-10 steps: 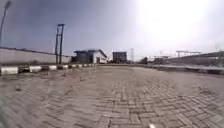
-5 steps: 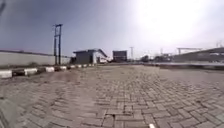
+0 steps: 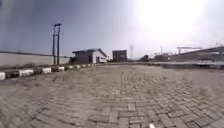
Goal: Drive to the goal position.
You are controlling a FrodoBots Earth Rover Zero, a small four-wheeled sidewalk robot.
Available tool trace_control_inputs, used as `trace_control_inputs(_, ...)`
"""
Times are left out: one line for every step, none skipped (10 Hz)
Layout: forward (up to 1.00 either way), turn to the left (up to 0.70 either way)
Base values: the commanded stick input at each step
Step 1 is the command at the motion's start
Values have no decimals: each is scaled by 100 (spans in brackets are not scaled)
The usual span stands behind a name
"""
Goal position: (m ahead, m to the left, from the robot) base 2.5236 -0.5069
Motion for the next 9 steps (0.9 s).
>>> trace_control_inputs(100,0)
trace_control_inputs(100,0)
trace_control_inputs(100,0)
trace_control_inputs(100,0)
trace_control_inputs(100,0)
trace_control_inputs(100,0)
trace_control_inputs(100,0)
trace_control_inputs(100,0)
trace_control_inputs(100,0)
